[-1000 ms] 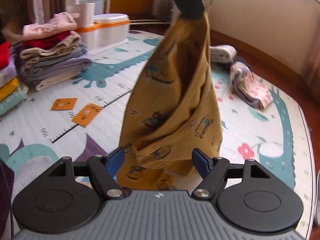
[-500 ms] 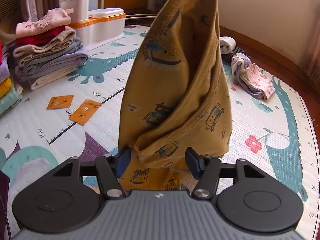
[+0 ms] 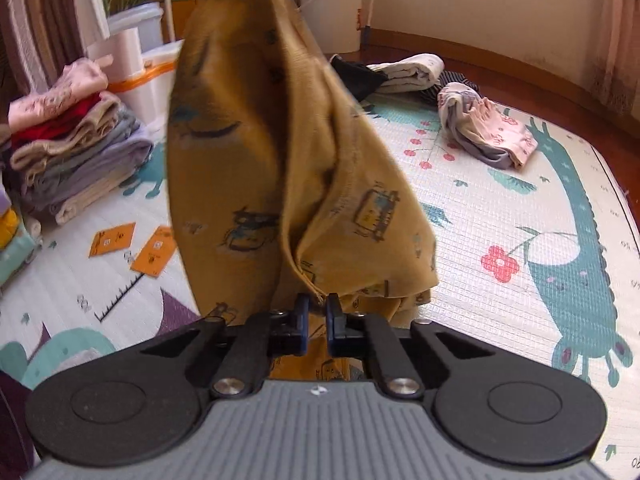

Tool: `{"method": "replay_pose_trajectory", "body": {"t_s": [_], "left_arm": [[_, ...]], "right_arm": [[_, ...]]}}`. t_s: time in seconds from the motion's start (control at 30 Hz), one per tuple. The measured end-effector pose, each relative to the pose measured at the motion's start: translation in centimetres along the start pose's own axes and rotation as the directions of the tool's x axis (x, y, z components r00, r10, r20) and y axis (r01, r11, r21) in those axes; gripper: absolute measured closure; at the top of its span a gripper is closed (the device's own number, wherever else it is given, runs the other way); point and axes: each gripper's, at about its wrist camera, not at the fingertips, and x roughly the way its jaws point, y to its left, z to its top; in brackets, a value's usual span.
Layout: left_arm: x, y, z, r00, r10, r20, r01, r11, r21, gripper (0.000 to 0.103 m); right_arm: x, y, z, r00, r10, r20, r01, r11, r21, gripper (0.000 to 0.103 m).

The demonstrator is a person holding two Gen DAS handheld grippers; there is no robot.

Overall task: Fold clothes
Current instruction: 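Raise the shirt between both grippers and stretch it open in the air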

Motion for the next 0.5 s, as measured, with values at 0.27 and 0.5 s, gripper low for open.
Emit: {"method": "replay_pose_trajectory", "body": {"t_s": [0.27,0.5], "left_arm": [[-0.9,1.5,0.9,0.998,0.053,0.036,-0.054,0.998,0.018,0.100],[-3.1,3.3,2.3,0.990,0.084,0.117,-0.085,0.996,0.003,0.100]], "right_arm": [[-4.8,-3.9,4.8,0.988,-0.025,0.152,0.019,0.999,0.038,0.098],[-10.6,-8.5,10.3,0.948,-0.092,0.306,0.081,0.996,0.046,0.098]]}}
